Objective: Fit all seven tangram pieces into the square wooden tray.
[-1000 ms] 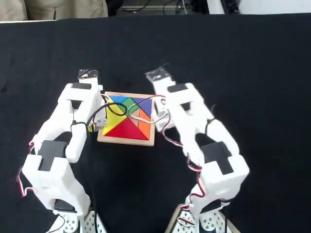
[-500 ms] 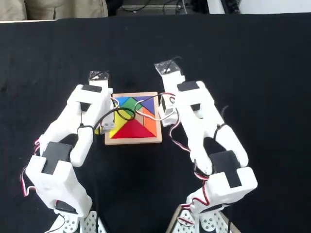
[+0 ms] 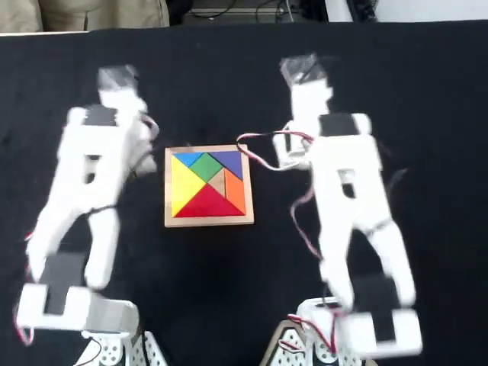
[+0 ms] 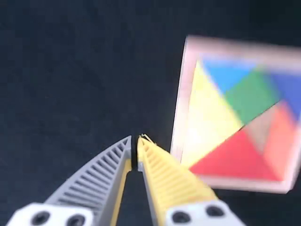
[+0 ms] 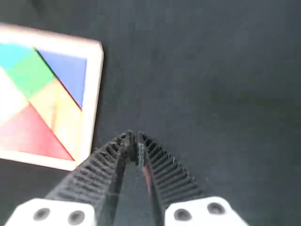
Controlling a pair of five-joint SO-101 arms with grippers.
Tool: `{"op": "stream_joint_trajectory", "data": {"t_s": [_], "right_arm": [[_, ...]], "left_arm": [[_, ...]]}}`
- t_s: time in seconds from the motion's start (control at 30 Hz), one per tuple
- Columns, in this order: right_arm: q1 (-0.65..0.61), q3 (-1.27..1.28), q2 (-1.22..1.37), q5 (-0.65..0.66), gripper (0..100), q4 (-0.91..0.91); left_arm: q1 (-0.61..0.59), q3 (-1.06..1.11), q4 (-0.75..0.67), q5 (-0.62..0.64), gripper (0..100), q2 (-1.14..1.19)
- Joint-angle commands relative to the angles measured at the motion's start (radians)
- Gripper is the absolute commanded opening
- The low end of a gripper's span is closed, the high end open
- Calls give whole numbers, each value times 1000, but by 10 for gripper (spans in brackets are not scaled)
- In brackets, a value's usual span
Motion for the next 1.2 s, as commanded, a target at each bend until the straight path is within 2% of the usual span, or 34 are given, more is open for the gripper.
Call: {"op": "stream_joint_trajectory", "data": {"t_s": [0.0, 0.2, 0.37, 0.47, 0.57, 0.73, 0.8, 0.9, 0.97, 1.1, 1.17], "right_arm": [[20, -82, -268, 2, 11, 20], [23, -58, -591, 6, 11, 72], [23, -58, -874, 6, 11, 160], [23, -28, -1046, 8, 11, 155], [23, 90, -1148, 8, 11, 74], [25, 458, -1136, 8, 11, -203], [25, 456, -1173, 6, 11, -143], [23, 326, -1331, 8, 11, 11], [23, 297, -1449, 8, 14, 26], [20, 486, -1659, 8, 12, -180], [20, 613, -1659, 8, 12, -269]], "left_arm": [[-53, -136, 31, -77, 30, -264], [-71, -15, 35, -104, 30, -592], [-94, 136, 26, -106, 30, -973], [-90, 213, 21, -184, 30, -1203], [-96, 364, -106, -232, 30, -1346], [-174, 734, -385, -232, 30, -1353], [-211, 745, -345, -230, 29, -1387], [-292, 608, -173, -230, 29, -1524], [-300, 539, -107, -230, 30, -1628], [-206, 702, -204, -230, 30, -1757], [-166, 814, -264, -230, 30, -1741]]}}
